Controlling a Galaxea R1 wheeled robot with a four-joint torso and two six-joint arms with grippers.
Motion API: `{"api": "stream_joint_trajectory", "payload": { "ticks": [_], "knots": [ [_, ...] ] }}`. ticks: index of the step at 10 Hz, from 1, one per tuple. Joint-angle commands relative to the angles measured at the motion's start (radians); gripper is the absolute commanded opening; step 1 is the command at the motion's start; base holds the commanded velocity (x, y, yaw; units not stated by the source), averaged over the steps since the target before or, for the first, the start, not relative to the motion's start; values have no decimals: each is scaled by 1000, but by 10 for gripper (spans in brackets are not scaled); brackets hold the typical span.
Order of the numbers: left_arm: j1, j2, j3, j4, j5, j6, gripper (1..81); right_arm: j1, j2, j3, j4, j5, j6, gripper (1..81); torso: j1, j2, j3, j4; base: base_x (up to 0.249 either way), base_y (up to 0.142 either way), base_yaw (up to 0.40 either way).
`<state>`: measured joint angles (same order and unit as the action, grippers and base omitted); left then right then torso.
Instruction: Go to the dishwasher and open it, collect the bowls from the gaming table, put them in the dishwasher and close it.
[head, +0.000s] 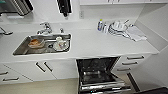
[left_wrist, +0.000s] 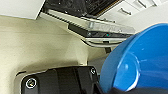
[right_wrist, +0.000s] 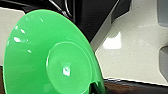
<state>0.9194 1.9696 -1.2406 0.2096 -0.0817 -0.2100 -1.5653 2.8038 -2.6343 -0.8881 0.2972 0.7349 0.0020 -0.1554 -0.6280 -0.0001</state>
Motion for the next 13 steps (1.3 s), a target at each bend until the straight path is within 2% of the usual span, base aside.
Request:
{"api": "stream_joint_trajectory", "payload": {
  "ticks": [1, 2, 3, 4, 5, 6, 8, 9, 10, 12, 13],
  "knots": [
    [-262, 15, 84, -94, 218, -9, 10, -22, -18, 5, -15, -38, 3, 10, 0, 0, 0, 0, 0, 0, 0],
    [-340, 48, 79, -110, 278, -27, 10, -22, -18, 5, -12, -38, 3, 10, 0, 0, 0, 0, 0, 0, 0],
    [-399, 90, 64, -107, 334, -69, 10, -23, -18, 5, -14, -37, 3, 10, 0, 0, 0, 0, 0, 0, 0],
    [-450, 139, 46, -107, 387, -92, 10, -26, -14, 5, -15, -20, 3, 10, 0, 0, -48, 0, 0, 0, 0],
    [-487, 176, 37, -107, 402, -110, 10, -26, -14, 4, -15, 3, 3, 10, 0, 0, -76, 0, 0, 0, 0],
    [-532, 227, 20, -104, 428, -141, 10, -28, -14, 4, -17, 6, 3, 10, 0, 0, -88, 0, 0, 0, 0],
    [-609, 325, -31, -101, 514, -184, 10, -29, -14, 4, -15, 8, 3, 10, 0, 1, -144, 0, 0, 0, 0],
    [-635, 373, -63, -96, 528, -206, 10, -31, -14, 4, -15, 8, 3, 10, 0, 1, -96, 0, 0, 0, 0],
    [-671, 428, -101, -98, 560, -223, 10, -31, -11, 4, -15, 8, 3, 10, 1, 1, -125, 0, 0, 0, 0],
    [-720, 506, -171, -96, 580, -243, 10, -29, -5, -1, -17, 6, 3, 10, 1, 1, -141, 0, 0, 0, 0],
    [-748, 575, -236, -101, 620, -250, 10, -28, -2, -1, -15, 6, 3, 10, 2, 2, -141, 0, 0, 0, 0]
  ]
}}
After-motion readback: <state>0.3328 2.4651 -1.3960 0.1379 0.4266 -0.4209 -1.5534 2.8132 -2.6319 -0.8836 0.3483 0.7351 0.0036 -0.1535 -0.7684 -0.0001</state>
